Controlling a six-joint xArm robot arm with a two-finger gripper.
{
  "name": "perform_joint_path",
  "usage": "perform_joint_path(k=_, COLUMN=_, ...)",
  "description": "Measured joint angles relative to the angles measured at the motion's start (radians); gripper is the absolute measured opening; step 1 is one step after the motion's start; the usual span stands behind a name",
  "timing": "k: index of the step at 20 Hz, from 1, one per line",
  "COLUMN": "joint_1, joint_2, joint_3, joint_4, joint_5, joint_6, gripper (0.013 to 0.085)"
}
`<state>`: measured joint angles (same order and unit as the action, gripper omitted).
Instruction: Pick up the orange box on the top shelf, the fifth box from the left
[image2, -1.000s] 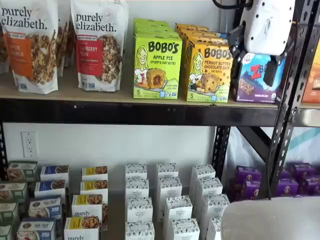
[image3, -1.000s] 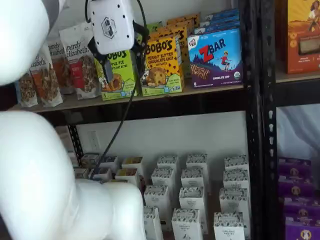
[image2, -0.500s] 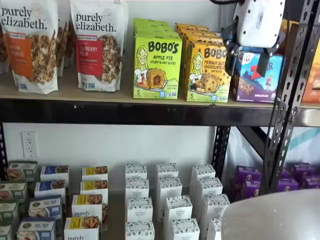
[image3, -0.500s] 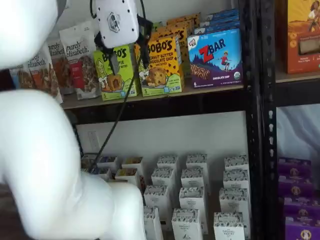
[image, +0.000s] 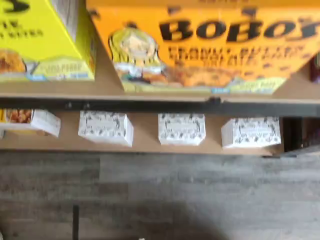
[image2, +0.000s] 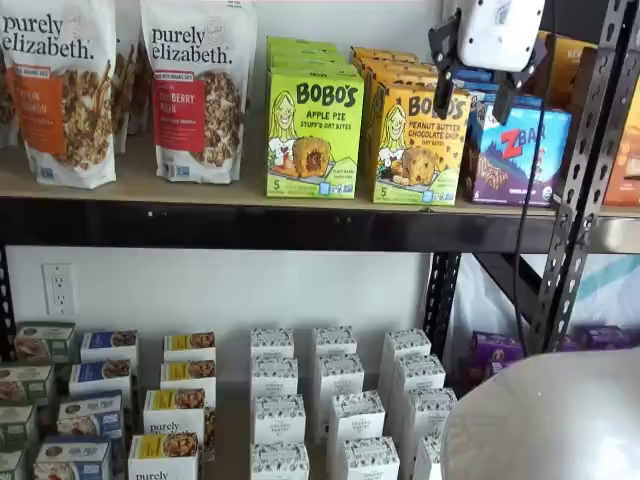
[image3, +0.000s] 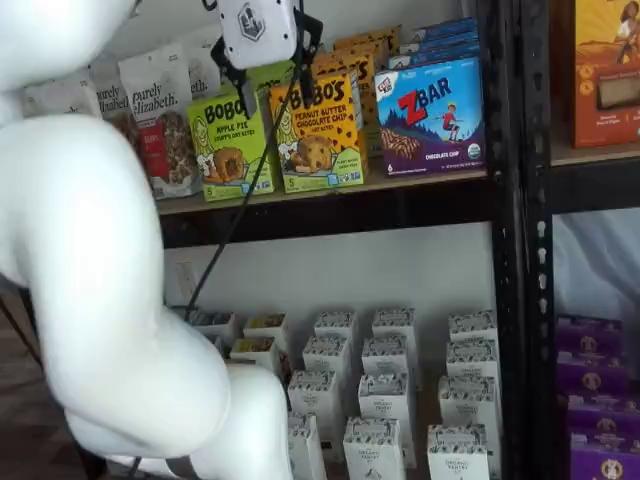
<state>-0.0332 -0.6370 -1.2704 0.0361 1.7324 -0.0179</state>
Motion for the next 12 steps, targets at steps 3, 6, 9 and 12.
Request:
perform_joint_path(k=3, joint_1=-0.015, joint_2=0.026, joint_3=-0.015, joint_4=0.025, joint_5=-0.021, joint_6=-0.012, gripper=0.085)
perform_joint_path(k=6, joint_1=-0.026, joint_2=0.035, joint_3=-0.013, joint_4=0.039, joint_5=-0.05, joint_6=-0.022, gripper=0.085)
perform_joint_path(k=9, joint_1=-0.017, joint_2=0.043, joint_3=-0.009, joint_4=0.02, joint_5=-0.061, joint_6=-0.017, gripper=0.085)
perform_joint_path(k=12, joint_1=-0.013, joint_2=0.044, joint_3=0.001, joint_4=0.011, joint_5=-0.075, joint_6=-0.014, gripper=0.085)
